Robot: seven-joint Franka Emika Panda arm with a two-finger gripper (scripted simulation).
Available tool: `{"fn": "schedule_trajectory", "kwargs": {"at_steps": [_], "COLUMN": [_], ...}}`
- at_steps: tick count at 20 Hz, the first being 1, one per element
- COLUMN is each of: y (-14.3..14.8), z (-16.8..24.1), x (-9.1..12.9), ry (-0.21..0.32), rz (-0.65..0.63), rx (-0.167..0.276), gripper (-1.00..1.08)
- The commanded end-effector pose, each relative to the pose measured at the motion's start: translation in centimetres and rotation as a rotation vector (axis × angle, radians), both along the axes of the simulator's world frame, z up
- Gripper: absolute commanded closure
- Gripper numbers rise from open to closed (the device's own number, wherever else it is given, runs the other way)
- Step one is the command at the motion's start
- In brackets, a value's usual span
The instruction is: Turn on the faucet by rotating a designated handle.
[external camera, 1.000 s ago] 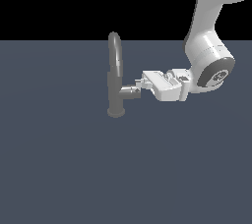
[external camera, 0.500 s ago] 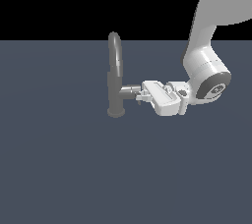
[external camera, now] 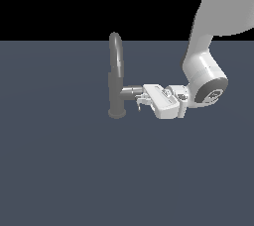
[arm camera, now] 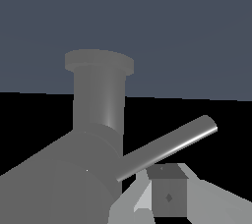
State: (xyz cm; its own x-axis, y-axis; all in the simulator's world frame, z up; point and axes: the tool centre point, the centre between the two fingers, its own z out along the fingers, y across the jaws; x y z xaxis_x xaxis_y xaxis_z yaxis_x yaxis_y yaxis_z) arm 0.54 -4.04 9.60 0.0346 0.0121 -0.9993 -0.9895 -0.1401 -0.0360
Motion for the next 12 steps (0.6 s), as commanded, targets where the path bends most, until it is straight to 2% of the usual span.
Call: {"fn": "schedule_trajectory", "kwargs": {"at_steps": [1, 12], "y": [-0.1, 0.0], "z": [-2.1, -5.3], "x": [0.2, 1.1], "ry": [0.018, 0.034], "rz": [-0.013, -0.016], "rx": [-0.01, -0.012], "gripper": [1.08, 1.08]}}
